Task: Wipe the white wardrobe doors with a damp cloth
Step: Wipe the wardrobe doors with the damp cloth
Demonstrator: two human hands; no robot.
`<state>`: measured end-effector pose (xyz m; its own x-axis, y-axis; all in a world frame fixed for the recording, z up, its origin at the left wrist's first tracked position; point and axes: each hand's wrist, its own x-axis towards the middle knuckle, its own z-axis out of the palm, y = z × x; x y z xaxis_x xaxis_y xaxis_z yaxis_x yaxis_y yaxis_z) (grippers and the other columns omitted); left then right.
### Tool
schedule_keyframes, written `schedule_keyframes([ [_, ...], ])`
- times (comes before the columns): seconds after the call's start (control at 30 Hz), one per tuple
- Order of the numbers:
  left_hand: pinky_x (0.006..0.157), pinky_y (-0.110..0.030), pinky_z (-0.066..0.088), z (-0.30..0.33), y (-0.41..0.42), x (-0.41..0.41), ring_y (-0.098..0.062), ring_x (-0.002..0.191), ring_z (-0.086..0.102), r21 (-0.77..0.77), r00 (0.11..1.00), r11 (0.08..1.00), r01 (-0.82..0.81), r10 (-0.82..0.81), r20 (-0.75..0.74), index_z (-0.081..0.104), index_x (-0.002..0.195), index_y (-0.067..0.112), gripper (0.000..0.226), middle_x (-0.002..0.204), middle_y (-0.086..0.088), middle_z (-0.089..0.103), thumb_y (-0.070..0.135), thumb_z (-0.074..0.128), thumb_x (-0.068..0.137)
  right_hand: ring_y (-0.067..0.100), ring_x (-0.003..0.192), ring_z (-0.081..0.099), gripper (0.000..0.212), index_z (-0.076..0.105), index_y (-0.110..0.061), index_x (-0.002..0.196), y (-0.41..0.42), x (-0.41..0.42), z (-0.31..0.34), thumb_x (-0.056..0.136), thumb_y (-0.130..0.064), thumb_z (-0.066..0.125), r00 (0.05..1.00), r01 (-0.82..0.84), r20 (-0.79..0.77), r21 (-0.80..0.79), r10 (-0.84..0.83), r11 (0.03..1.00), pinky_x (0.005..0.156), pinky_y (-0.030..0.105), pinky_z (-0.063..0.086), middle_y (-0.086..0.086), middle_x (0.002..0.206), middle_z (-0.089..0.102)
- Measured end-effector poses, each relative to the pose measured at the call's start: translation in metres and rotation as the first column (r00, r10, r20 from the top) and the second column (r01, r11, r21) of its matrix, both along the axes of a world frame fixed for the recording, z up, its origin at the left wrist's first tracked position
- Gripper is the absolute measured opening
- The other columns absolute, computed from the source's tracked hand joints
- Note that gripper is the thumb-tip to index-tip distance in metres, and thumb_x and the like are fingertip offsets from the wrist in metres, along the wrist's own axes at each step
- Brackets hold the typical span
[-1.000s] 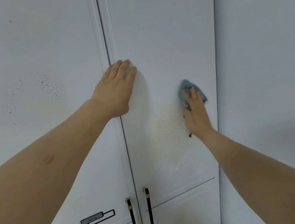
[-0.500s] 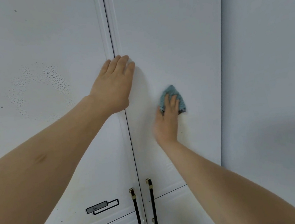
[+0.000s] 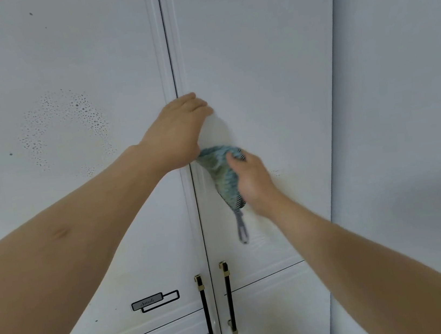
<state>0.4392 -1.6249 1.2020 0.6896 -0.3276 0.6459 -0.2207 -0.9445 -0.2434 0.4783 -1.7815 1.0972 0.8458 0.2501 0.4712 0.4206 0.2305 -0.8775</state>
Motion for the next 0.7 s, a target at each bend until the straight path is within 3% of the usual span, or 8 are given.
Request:
schedule_keyframes([
  [0.1,0.111,-0.036,0.041,-0.001,-0.018,-0.007,-0.021,0.136,0.048,-0.382,0.949,0.924,-0.004,-0.118,-0.294,0.054,0.142,0.015,0.062,0.142,-0.002,0.056,-0.009,0.048,0.085,0.029,0.087,0.075,0.023,0.071,-0.004,0.1,-0.032,0.003,0.029,0.103,-0.019,0.054,0.98,-0.1,-0.165,0.084,0.113,0.991,0.079,0.041,0.062,0.014,0.095,0.077],
  [0.17,0.098,-0.039,0.054,-0.002,-0.029,-0.011,-0.022,0.116,0.066,-0.625,0.866,0.778,-0.07,-0.264,-0.425,0.066,0.127,0.013,0.055,0.122,-0.005,0.07,-0.011,0.037,0.086,0.027,0.078,0.075,0.021,0.07,-0.004,0.097,-0.048,0.006,0.039,0.102,-0.019,0.056,0.978,-0.073,-0.194,0.044,0.08,0.996,0.071,0.037,0.063,0.013,0.089,0.076],
  [0.27,0.082,-0.045,0.061,-0.001,-0.036,-0.014,-0.036,0.092,0.074,-0.807,0.724,0.567,-0.167,-0.485,-0.491,0.071,0.111,-0.001,0.042,0.101,-0.02,0.075,-0.005,0.035,0.09,0.033,0.092,0.074,0.025,0.07,-0.001,0.107,-0.06,0.016,0.041,0.103,-0.021,0.055,0.982,-0.088,-0.17,-0.067,0.076,0.994,0.082,0.044,0.061,0.018,0.102,0.075],
  [0.33,0.08,-0.045,0.062,-0.003,-0.039,-0.013,-0.038,0.089,0.074,-0.818,0.688,0.552,-0.164,-0.529,-0.496,0.071,0.109,-0.004,0.03,0.101,-0.021,0.075,0.011,0.048,0.098,0.031,0.098,0.073,0.026,0.069,-0.003,0.11,-0.064,0.021,0.04,0.105,-0.021,0.052,0.986,-0.126,-0.127,-0.167,0.106,0.978,0.087,0.044,0.06,0.014,0.105,0.076],
  [0.4,0.074,-0.041,0.063,-0.008,-0.043,-0.007,-0.032,0.078,0.073,-0.773,0.723,0.612,-0.167,-0.457,-0.518,0.072,0.103,-0.006,0.027,0.091,-0.017,0.076,0.018,0.061,0.096,0.027,0.097,0.074,0.024,0.071,-0.006,0.109,-0.068,0.023,0.038,0.104,-0.022,0.054,0.995,-0.093,-0.054,-0.318,0.081,0.944,0.089,0.043,0.059,0.009,0.103,0.077],
  [0.53,0.06,-0.036,0.061,-0.019,-0.055,0.005,-0.027,0.064,0.071,-0.748,0.77,0.618,-0.244,-0.345,-0.536,0.066,0.099,-0.012,0.021,0.081,-0.023,0.074,0.008,0.061,0.094,0.029,0.088,0.072,0.022,0.07,-0.011,0.096,-0.071,0.027,0.03,0.097,-0.03,0.059,0.974,0.223,0.15,-0.475,-0.172,0.851,0.085,0.051,0.058,0.008,0.093,0.075],
  [0.63,0.067,-0.038,0.062,-0.021,-0.067,0.009,-0.027,0.067,0.071,-0.769,0.73,0.582,-0.264,-0.4,-0.554,0.067,0.097,-0.009,0.026,0.088,-0.024,0.074,0.017,0.068,0.093,0.025,0.08,0.066,0.017,0.064,-0.016,0.083,-0.065,0.028,0.023,0.095,-0.027,0.059,0.905,0.42,0.271,-0.443,-0.328,0.792,0.075,0.043,0.054,0.002,0.082,0.068],
  [0.7,0.07,-0.038,0.062,-0.02,-0.075,0.01,-0.028,0.069,0.071,-0.771,0.705,0.579,-0.266,-0.428,-0.565,0.068,0.101,-0.007,0.03,0.088,-0.022,0.074,0.021,0.074,0.089,0.021,0.077,0.065,0.013,0.064,-0.015,0.082,-0.063,0.029,0.024,0.092,-0.022,0.061,0.909,0.415,0.199,-0.341,-0.367,0.844,0.075,0.045,0.056,0.002,0.082,0.068],
])
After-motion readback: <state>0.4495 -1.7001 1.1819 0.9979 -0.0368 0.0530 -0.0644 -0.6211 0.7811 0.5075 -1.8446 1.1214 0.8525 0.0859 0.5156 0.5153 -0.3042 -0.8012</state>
